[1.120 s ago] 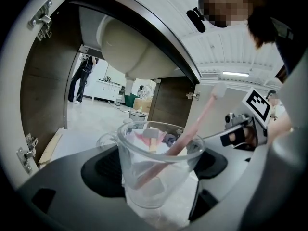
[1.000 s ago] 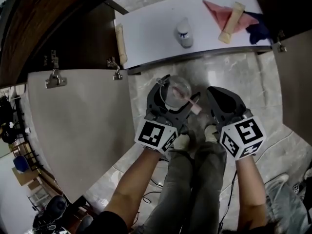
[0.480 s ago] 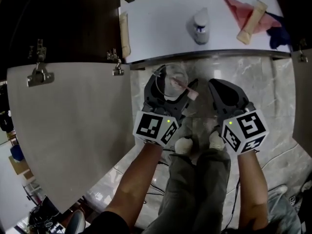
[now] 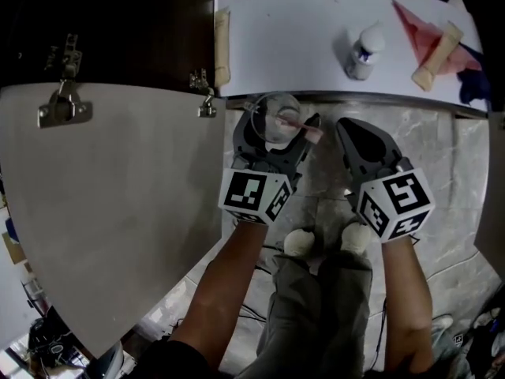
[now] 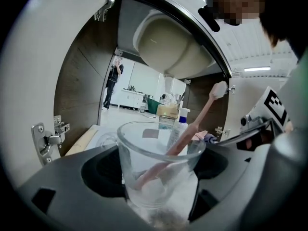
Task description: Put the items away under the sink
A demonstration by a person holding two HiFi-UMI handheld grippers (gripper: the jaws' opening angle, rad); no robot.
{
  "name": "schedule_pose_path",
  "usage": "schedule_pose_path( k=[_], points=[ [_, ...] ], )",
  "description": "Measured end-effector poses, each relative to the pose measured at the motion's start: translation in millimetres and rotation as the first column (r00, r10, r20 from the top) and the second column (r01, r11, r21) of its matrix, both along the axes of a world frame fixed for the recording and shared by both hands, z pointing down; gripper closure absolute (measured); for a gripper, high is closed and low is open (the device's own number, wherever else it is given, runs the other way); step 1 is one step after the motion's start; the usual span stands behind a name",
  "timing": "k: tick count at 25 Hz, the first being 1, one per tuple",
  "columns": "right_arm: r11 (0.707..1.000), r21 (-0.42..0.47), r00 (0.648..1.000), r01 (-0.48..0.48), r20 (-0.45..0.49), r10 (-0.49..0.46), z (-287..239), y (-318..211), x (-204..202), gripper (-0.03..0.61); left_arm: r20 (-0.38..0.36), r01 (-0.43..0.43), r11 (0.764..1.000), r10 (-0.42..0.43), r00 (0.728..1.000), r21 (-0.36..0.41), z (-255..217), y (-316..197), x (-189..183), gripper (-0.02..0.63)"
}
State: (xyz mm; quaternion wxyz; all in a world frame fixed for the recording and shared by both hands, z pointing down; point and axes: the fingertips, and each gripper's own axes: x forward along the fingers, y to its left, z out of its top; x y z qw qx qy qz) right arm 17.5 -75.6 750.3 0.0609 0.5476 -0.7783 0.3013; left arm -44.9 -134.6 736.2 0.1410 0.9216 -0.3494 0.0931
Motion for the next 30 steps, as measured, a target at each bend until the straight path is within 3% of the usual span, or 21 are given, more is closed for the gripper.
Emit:
schedule_pose_path(
  k=[12, 19, 30],
  points=[
    [0.995, 0.051, 0.996, 0.085, -0.045, -0.082, 5, -48, -16, 0.543, -0.032, 0.047, 0.997, -0.045, 0.998, 0.059, 4, -50, 3, 0.202],
    [0.997, 0.032, 0.997, 0.071, -0.033, -0.07, 18, -58, -24, 0.543, -0.024, 0.063, 0.997, -0.062, 0.998, 0.048, 18, -69, -1, 0.202],
    [0.992, 0.01, 0.991, 0.124, -0.046, -0.124, 29, -62, -24, 0.543, -0.036, 0.129, 0.99, -0.127, 0.991, 0.056, 24, -116, 5, 0.202]
  ],
)
